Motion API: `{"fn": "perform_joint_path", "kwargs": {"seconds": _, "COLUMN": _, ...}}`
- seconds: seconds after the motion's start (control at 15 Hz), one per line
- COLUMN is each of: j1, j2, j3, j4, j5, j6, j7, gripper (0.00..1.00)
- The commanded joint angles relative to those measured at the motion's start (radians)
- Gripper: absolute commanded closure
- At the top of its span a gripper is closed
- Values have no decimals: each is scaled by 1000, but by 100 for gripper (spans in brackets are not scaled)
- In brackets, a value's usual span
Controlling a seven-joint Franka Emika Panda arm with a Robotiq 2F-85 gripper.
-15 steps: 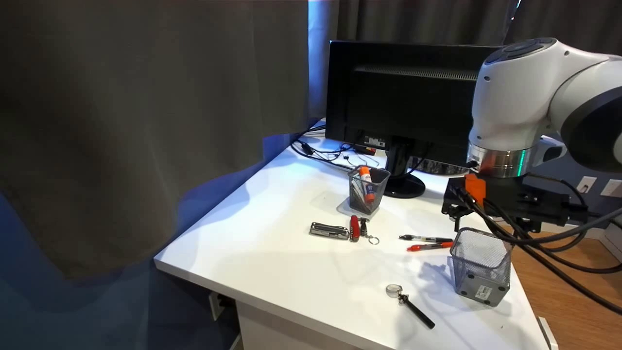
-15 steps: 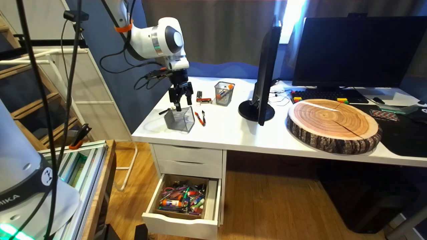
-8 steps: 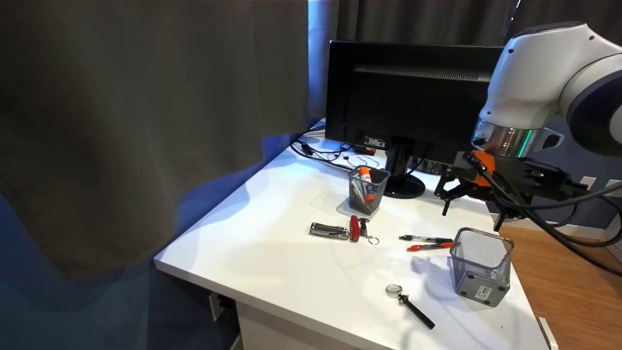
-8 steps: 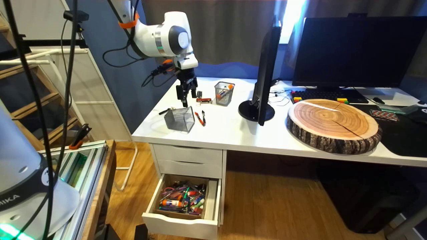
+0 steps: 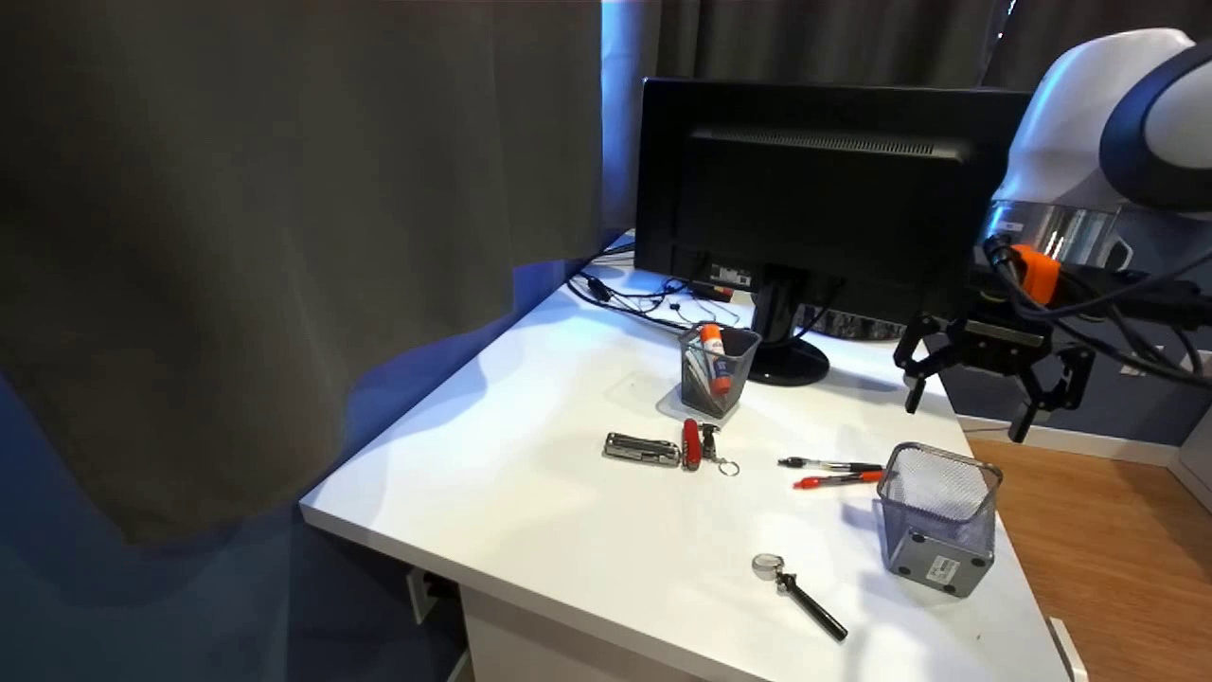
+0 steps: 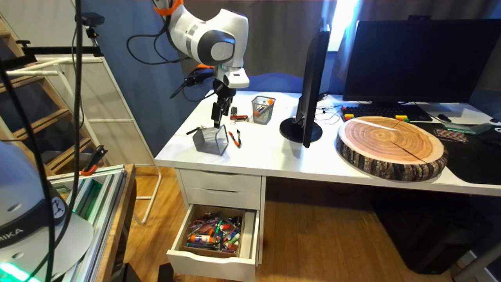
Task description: Turn the grey basket at the front of the desk upright.
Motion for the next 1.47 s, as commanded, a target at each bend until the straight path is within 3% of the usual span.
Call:
{"fn": "perform_joint_path", "kwargs": {"seconds": 0.0, "j1": -48, "j2": -41, "j3": 11, "j4": -16, "j5": 156, "j6": -115, "j7": -195, "gripper": 0}}
{"fn": "perform_joint_path", "kwargs": {"seconds": 0.27, "j1": -72, "j2": -26, "j3": -14, "j4": -15, "j5": 272, "j6": -199, "j7": -344, "gripper": 0}}
{"fn": "perform_joint_path", "kwargs": {"seconds": 0.53, "j1": -94, "j2": -14, "j3": -34, "j4": -31, "j5": 384, "j6": -203, "j7": -456, "gripper": 0}}
{"fn": "perform_joint_path", "kwargs": {"seconds": 1.4, "j1": -92, "j2": 88, "j3": -79, "j4": -29, "j5": 597, "j6": -190, "j7": -561, "gripper": 0}}
